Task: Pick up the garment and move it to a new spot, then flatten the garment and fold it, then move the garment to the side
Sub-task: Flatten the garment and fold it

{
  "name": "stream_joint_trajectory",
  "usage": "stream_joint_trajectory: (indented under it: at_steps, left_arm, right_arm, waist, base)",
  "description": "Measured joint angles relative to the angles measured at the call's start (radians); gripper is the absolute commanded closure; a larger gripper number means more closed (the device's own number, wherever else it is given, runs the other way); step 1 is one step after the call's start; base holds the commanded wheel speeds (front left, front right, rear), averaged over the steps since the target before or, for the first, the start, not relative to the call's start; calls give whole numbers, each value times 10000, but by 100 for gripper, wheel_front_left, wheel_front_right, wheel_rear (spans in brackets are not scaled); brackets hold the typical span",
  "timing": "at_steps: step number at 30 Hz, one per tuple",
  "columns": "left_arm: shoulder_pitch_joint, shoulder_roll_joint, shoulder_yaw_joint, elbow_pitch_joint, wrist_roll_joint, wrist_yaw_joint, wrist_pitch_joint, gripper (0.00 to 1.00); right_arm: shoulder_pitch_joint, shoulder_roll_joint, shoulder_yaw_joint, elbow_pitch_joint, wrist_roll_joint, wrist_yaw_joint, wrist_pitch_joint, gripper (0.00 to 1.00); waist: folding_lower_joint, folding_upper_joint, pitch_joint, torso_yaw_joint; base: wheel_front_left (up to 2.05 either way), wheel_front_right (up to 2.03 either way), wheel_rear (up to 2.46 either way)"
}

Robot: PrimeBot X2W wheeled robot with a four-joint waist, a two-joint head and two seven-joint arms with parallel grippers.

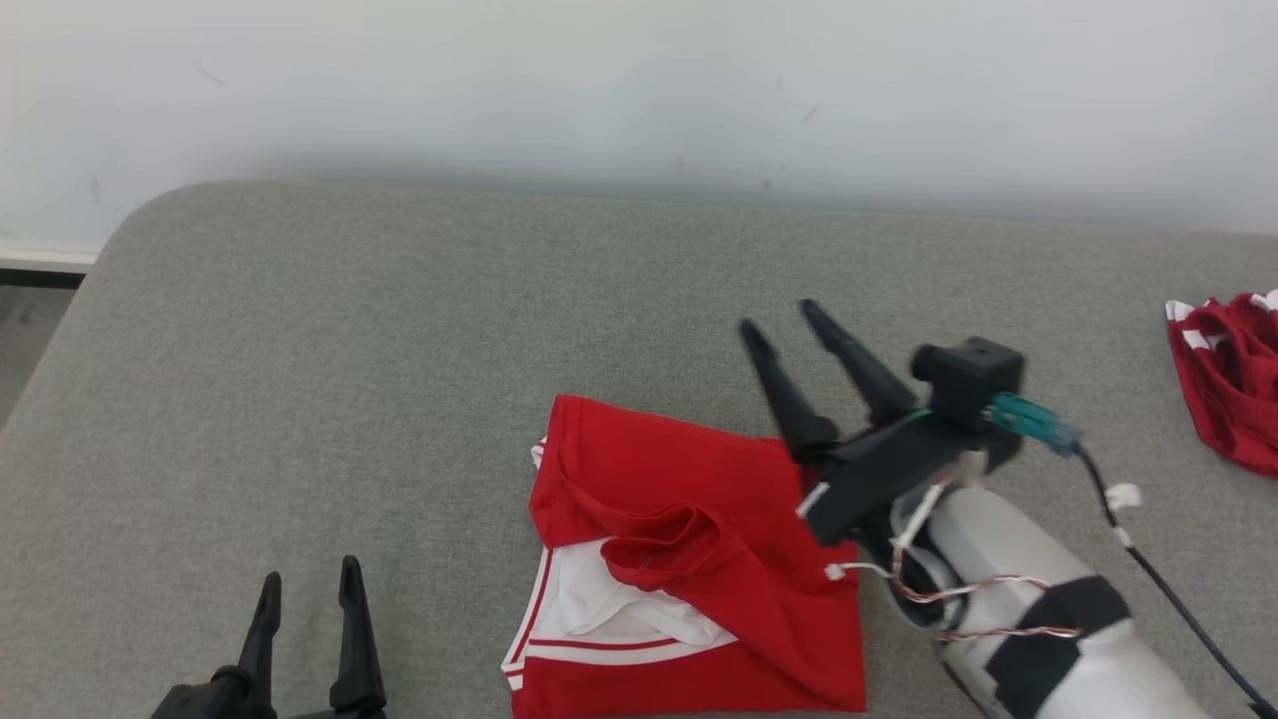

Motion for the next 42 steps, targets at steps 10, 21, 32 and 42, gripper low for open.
stream_joint_trajectory:
  at_steps: [10, 21, 32, 42]
  left_arm:
    - [74, 0, 201, -56, 109, -67, 0, 0]
    - [54, 0, 418, -42, 213, -173, 0, 0]
    - [-59, 0, 314, 38, 272, -274, 0, 0]
    - [-63, -2, 282, 46, 272, -272, 0, 0]
  right_arm:
    - [2154, -894, -2360, -825, -1204, 0, -21, 0]
    - [3097, -617, -2683, -784, -2015, 0, -21, 100]
    - [2685, -119, -1346, 734, -2107, 0, -23, 100]
    - [2461, 88, -391, 1801, -1638, 0, -27, 100]
  waist:
    - [0, 0, 53, -255]
    - [0, 0, 85, -206]
    - [1, 0, 169, 205]
    - [0, 0, 248, 506]
  base:
    - [0, 0, 0]
    - [0, 0, 0]
    - [0, 0, 0]
    - [0, 0, 0]
